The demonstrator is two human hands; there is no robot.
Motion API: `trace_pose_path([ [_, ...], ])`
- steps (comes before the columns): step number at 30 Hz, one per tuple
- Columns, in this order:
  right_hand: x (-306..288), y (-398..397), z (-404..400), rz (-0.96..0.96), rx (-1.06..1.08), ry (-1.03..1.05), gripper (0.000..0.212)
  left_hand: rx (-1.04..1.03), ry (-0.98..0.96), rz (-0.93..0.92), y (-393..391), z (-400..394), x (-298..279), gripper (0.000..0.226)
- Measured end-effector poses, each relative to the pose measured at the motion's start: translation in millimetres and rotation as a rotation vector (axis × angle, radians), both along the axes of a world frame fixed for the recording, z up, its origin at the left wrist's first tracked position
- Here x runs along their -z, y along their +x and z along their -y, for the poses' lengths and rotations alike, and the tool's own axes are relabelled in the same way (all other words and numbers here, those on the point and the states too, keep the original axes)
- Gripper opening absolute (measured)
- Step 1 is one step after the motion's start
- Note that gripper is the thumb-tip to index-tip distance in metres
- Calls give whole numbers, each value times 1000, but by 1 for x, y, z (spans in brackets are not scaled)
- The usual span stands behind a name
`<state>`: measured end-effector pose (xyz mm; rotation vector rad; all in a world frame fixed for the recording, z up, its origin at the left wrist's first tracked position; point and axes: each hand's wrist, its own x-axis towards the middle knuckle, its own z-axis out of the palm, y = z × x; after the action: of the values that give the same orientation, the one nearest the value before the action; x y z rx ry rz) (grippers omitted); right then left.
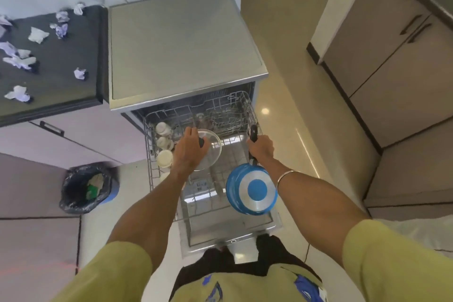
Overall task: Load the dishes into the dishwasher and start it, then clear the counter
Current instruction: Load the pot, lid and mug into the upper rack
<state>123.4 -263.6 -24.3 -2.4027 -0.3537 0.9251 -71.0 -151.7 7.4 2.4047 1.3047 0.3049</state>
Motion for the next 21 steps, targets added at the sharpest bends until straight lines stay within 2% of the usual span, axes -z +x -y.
trace_pose_path([
  [6,33,11,-32,-18,-33,28,36,-102,-21,-3,23,-14,25,30],
  [14,85,30,-55,-82,61,20,34,-262,-51,-31,50,-25,62,29],
  [21,136,22,-63,-105,127,36,29,-220,-108,-38,63,-17,108,29],
])
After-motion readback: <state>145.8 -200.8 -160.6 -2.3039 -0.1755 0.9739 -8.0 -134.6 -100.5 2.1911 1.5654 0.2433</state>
